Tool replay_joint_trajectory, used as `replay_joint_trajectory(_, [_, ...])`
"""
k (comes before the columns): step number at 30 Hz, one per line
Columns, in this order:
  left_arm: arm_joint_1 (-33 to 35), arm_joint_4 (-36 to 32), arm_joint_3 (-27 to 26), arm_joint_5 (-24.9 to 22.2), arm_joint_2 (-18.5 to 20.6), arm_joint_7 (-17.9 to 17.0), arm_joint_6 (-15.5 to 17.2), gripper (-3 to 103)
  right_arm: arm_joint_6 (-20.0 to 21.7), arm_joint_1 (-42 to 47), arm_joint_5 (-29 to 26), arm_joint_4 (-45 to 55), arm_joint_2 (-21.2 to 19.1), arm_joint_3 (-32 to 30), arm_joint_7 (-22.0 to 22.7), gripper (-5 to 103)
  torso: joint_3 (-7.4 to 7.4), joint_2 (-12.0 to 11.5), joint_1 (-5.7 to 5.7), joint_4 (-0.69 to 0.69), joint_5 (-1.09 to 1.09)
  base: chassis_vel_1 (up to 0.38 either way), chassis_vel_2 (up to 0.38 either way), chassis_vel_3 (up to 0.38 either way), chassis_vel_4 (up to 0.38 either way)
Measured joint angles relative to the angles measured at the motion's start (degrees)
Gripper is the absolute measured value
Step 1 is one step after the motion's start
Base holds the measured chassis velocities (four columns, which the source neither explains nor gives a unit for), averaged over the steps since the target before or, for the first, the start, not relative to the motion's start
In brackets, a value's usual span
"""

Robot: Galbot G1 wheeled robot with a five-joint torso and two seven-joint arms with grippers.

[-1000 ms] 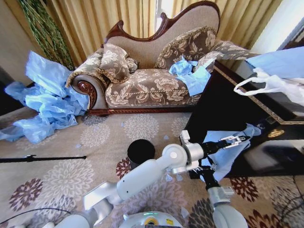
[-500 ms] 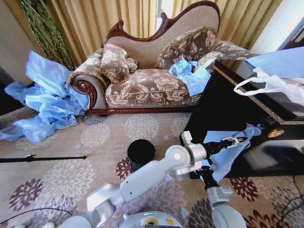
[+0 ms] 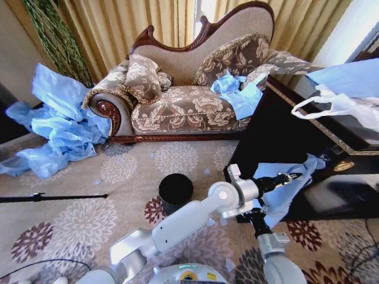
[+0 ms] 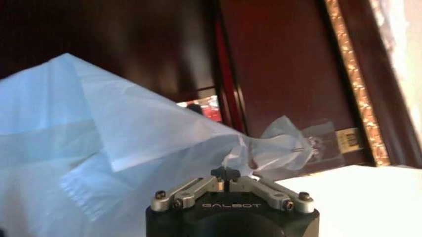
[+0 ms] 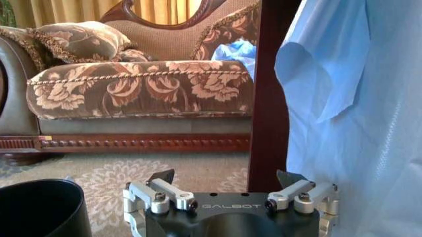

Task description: Place a garbage bag over the trash bin.

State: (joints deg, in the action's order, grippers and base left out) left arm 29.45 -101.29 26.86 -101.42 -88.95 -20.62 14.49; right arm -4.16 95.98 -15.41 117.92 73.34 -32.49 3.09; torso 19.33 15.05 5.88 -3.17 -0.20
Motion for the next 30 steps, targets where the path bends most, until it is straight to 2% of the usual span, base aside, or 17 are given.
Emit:
replay_joint_trajectory(1, [-0.02,-0.54,0.01,0.02,0.21,-1.48,0.06,0,-0.10,-0.03,0.04,-0.11,0.09,0.00,-0.01,100,0.00,0.00,0.00,0.00,0.00,0.000,0.000,0.000,0.000])
replay_joint_trajectory(2, [-0.02,-0.54,0.01,0.02,0.21,-1.48,0.06,0,-0.10,-0.03,0.04,-0.11,0.09,0.00,-0.01,100,0.00,0.00,0.00,0.00,0.00,0.000,0.000,0.000,0.000])
replay_joint_trajectory(7, [-0.83,-3.63,0.00,-0.30,0.77,-11.55,0.97,0,-0.43,-0.14,0.10,-0.31,0.69,0.14,-0.02,100,0.00,0.00,0.00,0.00,0.00,0.000,0.000,0.000,0.000])
replay_joint_trajectory(8, [-0.83,-3.63,0.00,-0.30,0.77,-11.55,0.97,0,-0.43,-0.14,0.10,-0.31,0.69,0.14,-0.02,100,0.00,0.00,0.00,0.00,0.00,0.000,0.000,0.000,0.000])
replay_joint_trajectory(11, [-1.54,-5.68,-0.05,-1.31,1.61,-18.13,2.23,0,-0.55,-0.07,0.09,-0.32,0.89,0.12,-0.03,100,0.00,0.00,0.00,0.00,0.00,0.000,0.000,0.000,0.000])
replay_joint_trajectory(12, [-1.54,-5.68,-0.05,-1.31,1.61,-18.13,2.23,0,-0.55,-0.07,0.09,-0.32,0.89,0.12,-0.03,100,0.00,0.00,0.00,0.00,0.00,0.000,0.000,0.000,0.000])
replay_joint_trajectory(14, [-1.93,-6.96,-0.26,-2.52,2.63,-21.28,3.27,0,-0.64,0.02,0.07,-0.37,0.91,0.00,-0.03,100,0.00,0.00,0.00,0.00,0.00,0.000,0.000,0.000,0.000])
replay_joint_trajectory(15, [-2.41,-8.56,-0.67,-4.39,4.04,-24.60,4.39,0,-0.75,0.08,0.05,-0.41,0.94,-0.15,-0.03,100,0.00,0.00,0.00,0.00,-0.01,0.000,0.000,0.000,0.000])
replay_joint_trajectory(16, [-2.71,-9.76,-1.01,-5.61,5.31,-26.50,5.02,0,-0.86,0.13,0.04,-0.43,0.97,-0.27,-0.04,100,0.00,0.00,0.00,0.00,-0.01,0.000,0.000,0.000,0.000])
replay_joint_trajectory(17, [-2.71,-9.76,-1.01,-5.61,5.31,-26.50,5.02,0,-0.86,0.13,0.04,-0.43,0.97,-0.27,-0.04,100,0.00,0.00,0.00,0.00,-0.01,0.000,0.000,0.000,0.000])
replay_joint_trajectory(19, [-3.01,-11.40,-1.60,-6.87,7.75,-28.56,5.73,0,-0.98,0.15,0.01,-0.51,1.04,-0.37,-0.05,100,0.00,0.00,0.00,0.00,-0.01,0.000,0.000,0.000,0.000])
replay_joint_trajectory(23, [-3.19,-13.99,-5.12,-11.84,12.48,-33.51,8.57,0,-1.24,0.14,0.01,-0.71,1.35,-0.37,-0.06,100,0.00,0.00,0.00,0.00,-0.01,0.000,0.000,0.000,0.000])
replay_joint_trajectory(27, [-3.08,-14.85,-7.93,-14.46,15.17,-34.58,10.77,0,-1.30,0.31,-0.06,-0.71,1.54,-0.27,-0.06,100,0.00,0.00,0.00,-0.01,-0.02,0.000,0.000,0.000,0.000])
replay_joint_trajectory(30, [-2.10,-16.03,-11.43,-16.19,19.06,-34.00,12.86,0,-1.47,0.48,-0.06,-0.62,1.70,-0.13,-0.16,100,0.00,0.00,0.00,0.00,-0.02,0.000,0.000,0.000,0.000])
